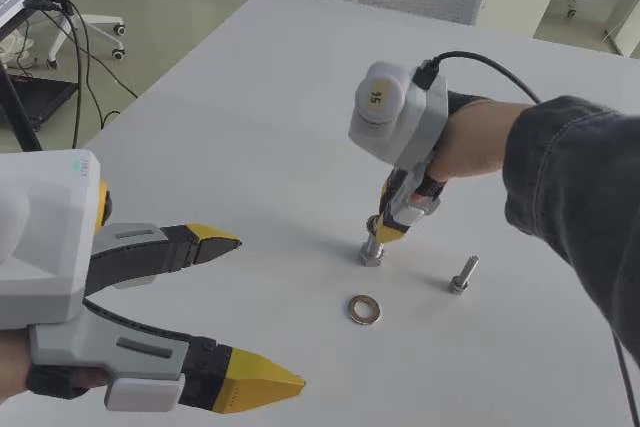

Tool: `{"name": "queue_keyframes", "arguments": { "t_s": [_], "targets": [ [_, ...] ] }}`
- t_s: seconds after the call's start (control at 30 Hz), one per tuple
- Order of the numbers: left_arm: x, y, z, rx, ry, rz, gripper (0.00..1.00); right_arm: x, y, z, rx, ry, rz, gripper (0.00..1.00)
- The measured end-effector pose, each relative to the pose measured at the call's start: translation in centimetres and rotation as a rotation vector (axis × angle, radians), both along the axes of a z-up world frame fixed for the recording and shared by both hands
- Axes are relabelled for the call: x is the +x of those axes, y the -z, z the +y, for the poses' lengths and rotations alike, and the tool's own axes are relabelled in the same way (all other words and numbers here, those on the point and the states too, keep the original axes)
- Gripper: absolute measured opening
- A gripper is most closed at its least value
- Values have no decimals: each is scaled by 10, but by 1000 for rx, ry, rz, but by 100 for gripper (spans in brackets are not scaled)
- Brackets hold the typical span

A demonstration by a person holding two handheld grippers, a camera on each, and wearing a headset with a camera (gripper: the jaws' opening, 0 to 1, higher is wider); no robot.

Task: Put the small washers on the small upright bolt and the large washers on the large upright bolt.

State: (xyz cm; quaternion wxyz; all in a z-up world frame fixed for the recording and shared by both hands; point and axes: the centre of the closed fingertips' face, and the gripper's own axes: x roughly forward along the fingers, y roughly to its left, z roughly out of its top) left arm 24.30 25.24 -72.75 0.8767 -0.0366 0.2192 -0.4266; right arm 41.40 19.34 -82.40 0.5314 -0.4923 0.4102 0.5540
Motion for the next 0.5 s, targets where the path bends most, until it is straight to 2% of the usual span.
{"name": "queue_keyframes", "arguments": {
  "t_s": [0.5],
  "targets": [
    [-1,3,3,2,-3,11,88,-1,27,2,-2,17,30,23]
  ]
}}
